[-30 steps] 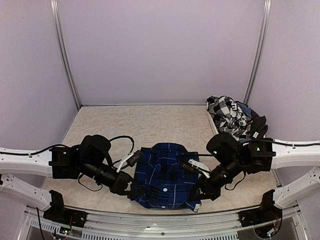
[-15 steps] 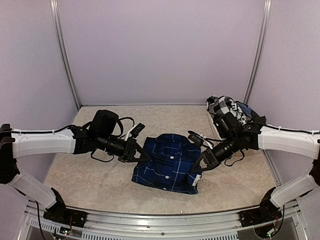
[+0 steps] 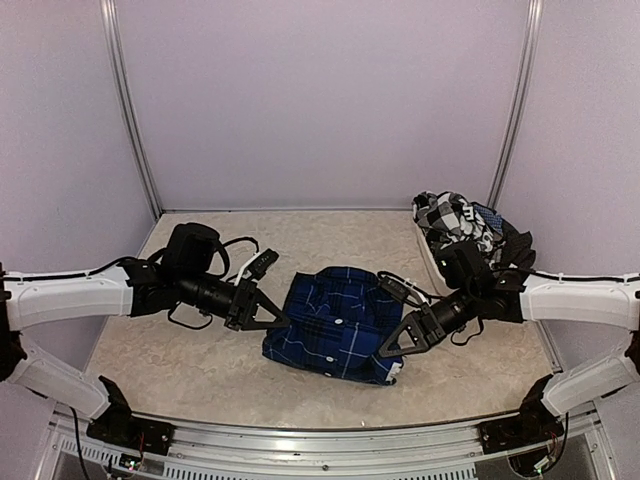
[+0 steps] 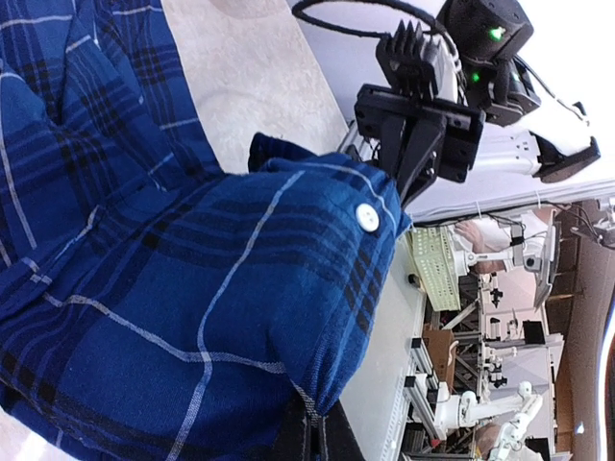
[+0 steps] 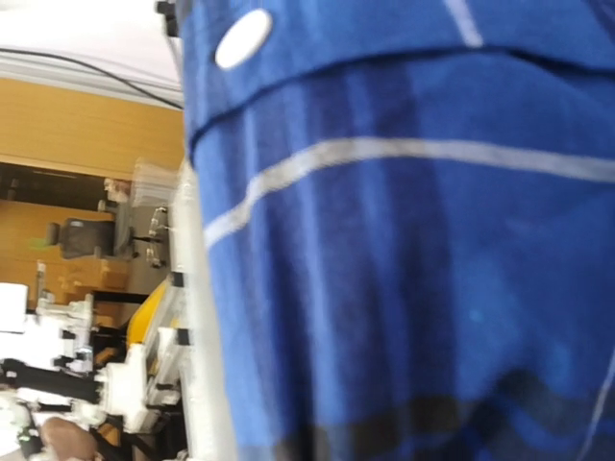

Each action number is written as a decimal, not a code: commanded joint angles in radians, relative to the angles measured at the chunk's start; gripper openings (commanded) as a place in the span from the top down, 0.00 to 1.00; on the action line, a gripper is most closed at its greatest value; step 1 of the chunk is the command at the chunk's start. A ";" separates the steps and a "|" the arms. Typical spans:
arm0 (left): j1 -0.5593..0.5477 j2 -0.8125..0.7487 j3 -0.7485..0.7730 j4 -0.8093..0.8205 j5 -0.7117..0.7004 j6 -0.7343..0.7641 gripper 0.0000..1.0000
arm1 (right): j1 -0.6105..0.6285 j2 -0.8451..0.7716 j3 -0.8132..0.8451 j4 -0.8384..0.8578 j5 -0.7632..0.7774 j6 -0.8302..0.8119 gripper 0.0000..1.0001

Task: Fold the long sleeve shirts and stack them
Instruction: Fold the 2/3-rectangle-folded shirt at the center of the board.

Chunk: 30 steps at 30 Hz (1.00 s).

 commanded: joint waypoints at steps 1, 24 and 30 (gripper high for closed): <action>-0.020 -0.121 -0.094 -0.015 0.022 -0.036 1.00 | 0.013 -0.087 -0.064 0.161 -0.071 0.154 1.00; -0.004 -0.141 -0.067 -0.018 0.166 -0.148 1.00 | 0.049 -0.027 -0.164 0.576 -0.188 0.515 1.00; 0.074 0.036 -0.057 0.157 0.232 -0.185 1.00 | -0.043 0.118 -0.149 0.657 -0.287 0.520 1.00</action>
